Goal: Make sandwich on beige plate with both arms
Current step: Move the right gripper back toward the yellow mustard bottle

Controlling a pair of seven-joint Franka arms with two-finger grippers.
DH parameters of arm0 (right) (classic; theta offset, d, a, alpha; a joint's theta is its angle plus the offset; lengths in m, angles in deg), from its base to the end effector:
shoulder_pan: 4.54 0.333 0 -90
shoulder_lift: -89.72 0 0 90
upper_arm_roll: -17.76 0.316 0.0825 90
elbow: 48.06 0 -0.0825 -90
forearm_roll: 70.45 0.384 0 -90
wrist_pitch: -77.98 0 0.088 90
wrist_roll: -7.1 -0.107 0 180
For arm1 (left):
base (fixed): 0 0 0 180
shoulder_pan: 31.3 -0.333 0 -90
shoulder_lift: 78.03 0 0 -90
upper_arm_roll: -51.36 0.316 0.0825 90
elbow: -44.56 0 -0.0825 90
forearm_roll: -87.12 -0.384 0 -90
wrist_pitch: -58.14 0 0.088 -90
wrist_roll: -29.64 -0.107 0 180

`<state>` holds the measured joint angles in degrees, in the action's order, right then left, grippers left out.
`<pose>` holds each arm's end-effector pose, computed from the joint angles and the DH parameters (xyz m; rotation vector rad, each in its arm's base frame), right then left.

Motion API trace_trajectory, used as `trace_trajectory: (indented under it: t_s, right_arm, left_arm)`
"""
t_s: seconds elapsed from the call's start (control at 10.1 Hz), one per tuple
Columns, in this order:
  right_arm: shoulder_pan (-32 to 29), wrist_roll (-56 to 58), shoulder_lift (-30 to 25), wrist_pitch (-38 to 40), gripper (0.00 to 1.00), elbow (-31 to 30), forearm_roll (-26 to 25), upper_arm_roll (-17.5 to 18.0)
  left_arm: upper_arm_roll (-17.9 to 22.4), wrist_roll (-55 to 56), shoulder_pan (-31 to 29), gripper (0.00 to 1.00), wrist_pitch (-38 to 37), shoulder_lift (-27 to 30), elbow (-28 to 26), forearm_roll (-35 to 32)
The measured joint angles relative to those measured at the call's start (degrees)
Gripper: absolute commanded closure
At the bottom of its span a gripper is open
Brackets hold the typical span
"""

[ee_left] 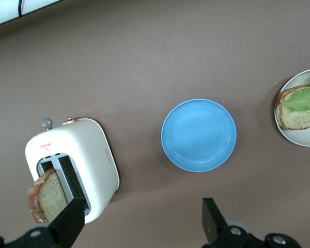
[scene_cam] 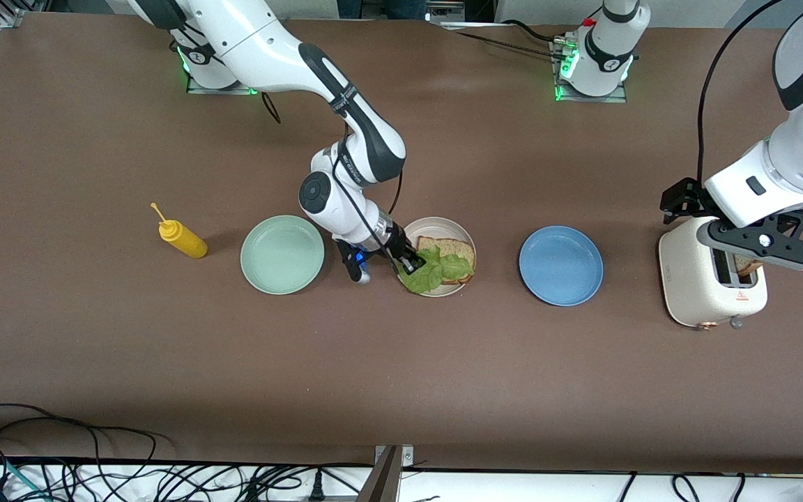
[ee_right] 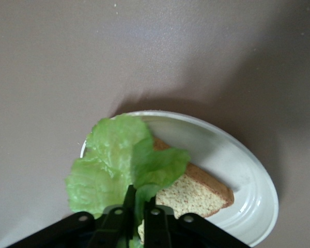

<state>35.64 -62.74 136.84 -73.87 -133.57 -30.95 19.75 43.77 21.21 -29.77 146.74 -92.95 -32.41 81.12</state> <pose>0.5635 0.4802 0.2114 -2.2631 1.3261 0.2558 0.6243 -0.0775 0.5765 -3.0343 0.4635 0.0843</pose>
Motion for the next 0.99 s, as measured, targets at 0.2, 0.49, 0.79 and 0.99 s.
trace_trajectory:
  t_s: [0.2,0.49,0.79,0.99]
  right_arm:
    - [0.0,0.0,0.1,0.0,0.33,0.0,0.0,0.0]
    - [0.0,-0.5,0.1,-0.1,0.04,0.0,0.0,0.0]
    - [0.0,-2.3,-0.3,-0.7,0.0,1.5,0.0,-0.1]
    - [0.0,-2.4,-2.2,1.9,0.0,2.9,-0.4,-2.7]
  left_arm:
    - [0.0,0.0,0.0,0.0,0.0,0.0,0.0,0.0]
    - [0.0,0.0,0.0,0.0,0.0,0.0,0.0,0.0]
    - [0.0,0.0,0.0,0.0,0.0,0.0,0.0,0.0]
    - [0.0,0.0,0.0,0.0,0.0,0.0,0.0,0.0]
